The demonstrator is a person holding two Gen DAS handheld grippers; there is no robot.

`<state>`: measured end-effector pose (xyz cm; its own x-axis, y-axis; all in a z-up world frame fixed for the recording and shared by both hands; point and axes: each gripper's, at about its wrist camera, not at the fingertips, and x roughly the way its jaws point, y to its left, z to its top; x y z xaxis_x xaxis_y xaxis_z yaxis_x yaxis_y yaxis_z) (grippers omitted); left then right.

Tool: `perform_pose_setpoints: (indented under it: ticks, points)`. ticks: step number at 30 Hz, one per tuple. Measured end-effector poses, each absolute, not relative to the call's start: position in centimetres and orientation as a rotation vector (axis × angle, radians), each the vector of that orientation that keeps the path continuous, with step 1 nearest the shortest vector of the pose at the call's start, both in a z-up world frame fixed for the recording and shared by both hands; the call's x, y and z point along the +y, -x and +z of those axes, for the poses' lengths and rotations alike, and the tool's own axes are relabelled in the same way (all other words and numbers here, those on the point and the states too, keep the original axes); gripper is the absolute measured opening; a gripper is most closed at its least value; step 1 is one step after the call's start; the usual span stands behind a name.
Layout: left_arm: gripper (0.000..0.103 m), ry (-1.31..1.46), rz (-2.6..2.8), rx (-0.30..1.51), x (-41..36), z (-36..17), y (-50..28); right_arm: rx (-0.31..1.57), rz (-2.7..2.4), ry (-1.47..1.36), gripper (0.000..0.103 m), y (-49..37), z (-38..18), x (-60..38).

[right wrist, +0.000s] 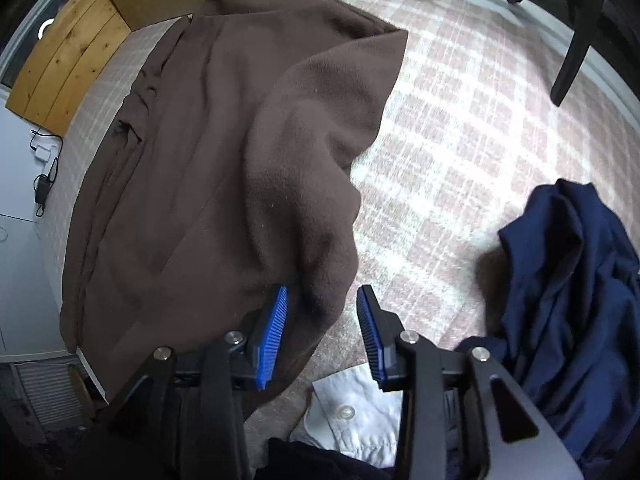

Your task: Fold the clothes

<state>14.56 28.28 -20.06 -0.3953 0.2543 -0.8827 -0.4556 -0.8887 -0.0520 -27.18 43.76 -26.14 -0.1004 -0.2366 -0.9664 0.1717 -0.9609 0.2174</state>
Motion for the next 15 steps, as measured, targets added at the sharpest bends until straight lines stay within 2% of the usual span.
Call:
perform_pose_setpoints:
  ticks: [3, 4, 5, 7, 9, 11, 15]
  points:
    - [0.004, 1.441, 2.269, 0.175, 26.5, -20.8, -14.3, -0.062, -2.136, -1.870, 0.036, 27.1, -26.4, 43.3]
    - [0.004, 1.436, 2.260, 0.117, 26.1, -20.4, -14.1, -0.050, -2.144, -1.852, 0.032, 27.0, -26.4, 43.1]
    - [0.004, 1.419, 2.253, 0.078, 25.9, -19.6, -14.2, -0.029, -2.158, -1.829, 0.019, 27.0, -26.2, 42.8]
    - [0.004, 1.375, 2.238, 0.010, 25.8, -17.9, -14.5, -0.009, -2.171, -1.796, 0.009, 26.9, -25.7, 42.7]
    - [0.004, 1.322, 2.222, -0.049, 26.1, -15.9, -14.9, 0.002, -2.182, -1.766, 0.008, 26.9, -25.0, 42.8]
    - [0.004, 1.271, 2.197, -0.013, 27.9, -14.9, -15.7, 0.008, -2.204, -1.762, 0.008, 27.2, -24.8, 43.2]
    - [0.005, 1.353, 2.135, 0.085, 30.6, -18.5, -15.6, 0.088, -2.179, -1.856, 0.009, 27.3, -26.4, 43.5]
